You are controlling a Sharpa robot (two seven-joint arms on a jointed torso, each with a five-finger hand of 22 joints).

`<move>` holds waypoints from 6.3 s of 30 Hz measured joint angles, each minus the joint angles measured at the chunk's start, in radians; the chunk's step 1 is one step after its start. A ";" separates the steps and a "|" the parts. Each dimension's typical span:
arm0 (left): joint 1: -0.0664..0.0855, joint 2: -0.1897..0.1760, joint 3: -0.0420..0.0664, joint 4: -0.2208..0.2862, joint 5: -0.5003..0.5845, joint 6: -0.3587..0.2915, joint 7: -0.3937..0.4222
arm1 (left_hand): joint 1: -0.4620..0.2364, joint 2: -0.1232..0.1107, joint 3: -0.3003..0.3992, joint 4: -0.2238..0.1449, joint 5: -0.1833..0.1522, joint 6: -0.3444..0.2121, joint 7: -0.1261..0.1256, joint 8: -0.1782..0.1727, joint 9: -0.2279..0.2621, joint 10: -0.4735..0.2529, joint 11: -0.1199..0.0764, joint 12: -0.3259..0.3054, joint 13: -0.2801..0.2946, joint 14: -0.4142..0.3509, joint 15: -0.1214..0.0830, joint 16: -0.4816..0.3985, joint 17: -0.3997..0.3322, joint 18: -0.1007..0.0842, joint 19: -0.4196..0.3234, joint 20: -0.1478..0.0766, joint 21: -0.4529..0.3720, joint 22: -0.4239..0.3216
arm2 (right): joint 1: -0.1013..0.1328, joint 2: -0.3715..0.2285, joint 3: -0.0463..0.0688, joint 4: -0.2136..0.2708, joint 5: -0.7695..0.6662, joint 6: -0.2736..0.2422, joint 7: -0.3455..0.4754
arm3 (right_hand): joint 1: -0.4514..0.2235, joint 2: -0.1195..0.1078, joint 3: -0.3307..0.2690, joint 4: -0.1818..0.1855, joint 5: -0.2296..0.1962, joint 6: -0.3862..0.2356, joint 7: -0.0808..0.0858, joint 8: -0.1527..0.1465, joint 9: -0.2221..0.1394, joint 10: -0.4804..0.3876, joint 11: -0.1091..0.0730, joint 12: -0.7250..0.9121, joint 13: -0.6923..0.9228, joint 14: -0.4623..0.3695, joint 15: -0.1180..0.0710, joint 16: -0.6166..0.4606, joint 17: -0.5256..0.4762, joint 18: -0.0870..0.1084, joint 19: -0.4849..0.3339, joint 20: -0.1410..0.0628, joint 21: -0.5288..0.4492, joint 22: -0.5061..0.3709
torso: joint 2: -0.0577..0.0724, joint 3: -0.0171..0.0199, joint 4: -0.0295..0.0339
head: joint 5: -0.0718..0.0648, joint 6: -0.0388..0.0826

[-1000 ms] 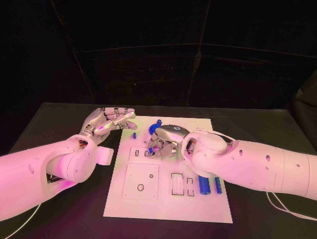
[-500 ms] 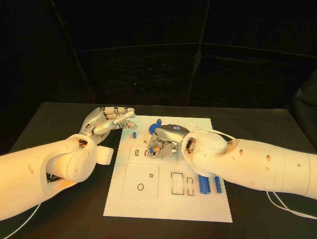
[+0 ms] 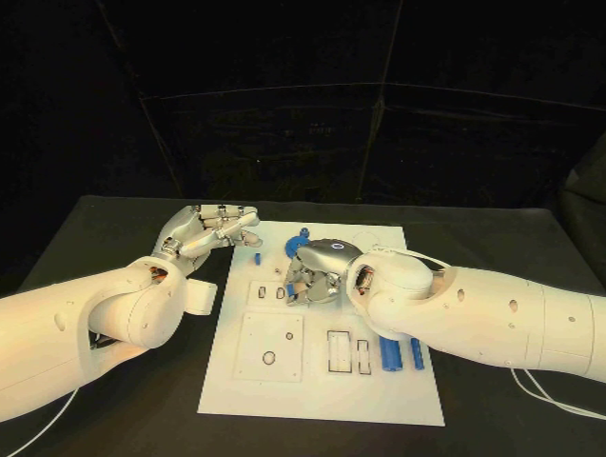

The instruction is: Assemble the parts on the task board

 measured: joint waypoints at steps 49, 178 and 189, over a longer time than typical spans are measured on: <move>0.058 -0.003 0.000 -0.012 -0.243 0.076 -0.345 | -0.204 0.035 -0.130 0.161 0.000 0.066 -0.073 0.033 0.020 0.200 -0.090 0.177 0.147 0.261 -0.101 0.819 0.770 0.000 0.226 -0.111 0.335 0.220 | 0.081 -0.240 -0.003 0.108 0.419 -0.173 0.298 | 0.107 0.026 -0.188 0.103 0.045 -0.110 0.035 0.001 0.000 -0.211 0.036 -0.378 -0.309 -0.162 0.039 -0.602 -0.676 0.117 -0.420 0.039 -0.461 -0.676 | -0.016 0.0082 -0.0110 | 0.019 -0.006; 0.189 0.363 -0.058 -0.239 -0.902 0.600 -1.102 | 0.050 0.110 -0.057 0.199 0.059 -0.126 -0.161 0.542 0.371 0.146 -0.168 0.961 0.905 0.263 -0.170 1.332 1.051 -0.100 0.390 -0.166 1.050 1.133 | 0.129 -0.301 -0.004 0.014 0.894 -0.073 0.420 | 0.195 0.082 -0.278 0.093 0.116 -0.062 0.047 -0.011 -0.001 -0.025 0.054 -0.809 -0.878 -0.079 0.065 -1.200 -0.907 0.117 -0.297 0.057 -0.875 -0.984 | -0.032 0.0153 -0.0062 | 0.024 -0.044; 0.187 0.307 -0.059 -0.169 -0.897 0.528 -1.092 | -0.137 -0.096 0.393 0.179 0.058 -0.121 -0.157 0.577 0.414 0.172 -0.168 0.969 0.918 0.263 -0.170 1.332 1.051 -0.100 0.390 -0.165 1.045 1.139 | 0.129 -0.298 -0.004 0.001 0.893 -0.069 0.420 | 0.195 0.082 -0.278 0.093 0.121 -0.062 0.047 -0.011 -0.001 -0.025 0.054 -0.809 -0.879 -0.079 0.065 -1.200 -0.907 0.117 -0.297 0.057 -0.875 -0.985 | -0.034 0.0162 -0.0053 | 0.030 -0.046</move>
